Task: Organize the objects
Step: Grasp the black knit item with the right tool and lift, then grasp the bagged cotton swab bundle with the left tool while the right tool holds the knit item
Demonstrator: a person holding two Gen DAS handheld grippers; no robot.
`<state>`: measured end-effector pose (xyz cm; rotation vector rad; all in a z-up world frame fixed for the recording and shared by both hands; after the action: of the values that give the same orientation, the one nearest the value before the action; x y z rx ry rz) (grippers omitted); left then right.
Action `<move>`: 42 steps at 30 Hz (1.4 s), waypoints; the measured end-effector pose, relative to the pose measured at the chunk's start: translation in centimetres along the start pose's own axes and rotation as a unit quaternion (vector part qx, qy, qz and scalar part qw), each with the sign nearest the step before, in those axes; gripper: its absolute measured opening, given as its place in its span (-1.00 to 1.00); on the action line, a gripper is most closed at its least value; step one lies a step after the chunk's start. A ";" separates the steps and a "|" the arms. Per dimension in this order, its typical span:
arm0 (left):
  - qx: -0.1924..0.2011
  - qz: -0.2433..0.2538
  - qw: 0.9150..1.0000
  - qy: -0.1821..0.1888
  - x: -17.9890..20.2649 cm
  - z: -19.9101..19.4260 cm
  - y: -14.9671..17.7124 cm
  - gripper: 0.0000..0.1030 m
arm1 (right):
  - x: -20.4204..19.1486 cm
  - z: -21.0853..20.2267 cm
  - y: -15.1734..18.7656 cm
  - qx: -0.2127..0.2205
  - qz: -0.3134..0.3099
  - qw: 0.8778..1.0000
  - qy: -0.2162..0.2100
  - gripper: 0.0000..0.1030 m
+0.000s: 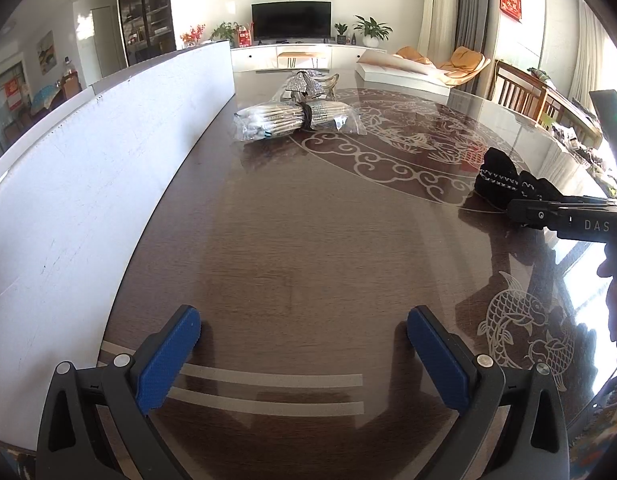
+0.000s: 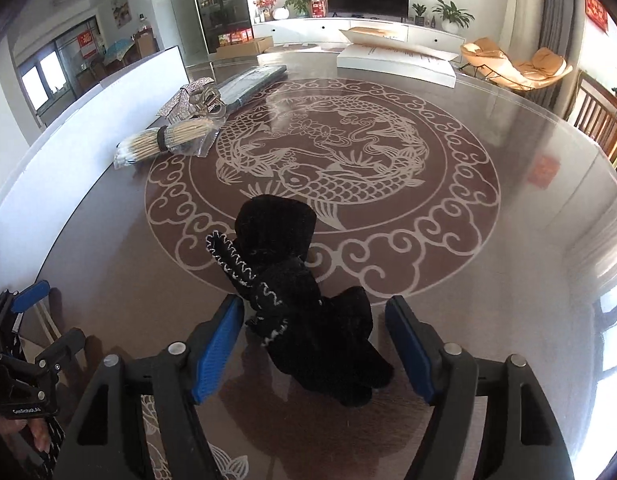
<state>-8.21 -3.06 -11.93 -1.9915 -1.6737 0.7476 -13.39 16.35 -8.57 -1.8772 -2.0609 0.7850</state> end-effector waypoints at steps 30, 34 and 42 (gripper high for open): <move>0.011 0.078 0.997 0.010 -1.7 4.2 -13.9 1.00 | -1.2 1.5 0.2 0.013 -0.045 0.999 0.016 1.00; -0.011 0.120 0.993 -0.006 -2.5 8.0 -16.7 1.00 | -1.2 1.5 0.2 0.013 -0.045 0.999 0.016 1.00; -0.038 0.160 0.984 0.065 -0.3 11.1 -15.9 -0.45 | -1.2 1.5 0.2 0.013 -0.045 0.999 0.016 1.00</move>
<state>-27.45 -0.68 -10.25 -2.3424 -1.3425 0.6509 -13.80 14.90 -9.70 -1.7583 -2.0897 0.7526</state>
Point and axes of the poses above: each gripper's, at about its wrist camera, not at the fingertips, and z roughly the way its jaws point, x to its right, y to its underside, the point moved 6 cm from there along z, roughly the way its jaws point, and after that the axes turned 11 degrees about z, right-handed, at the moved point
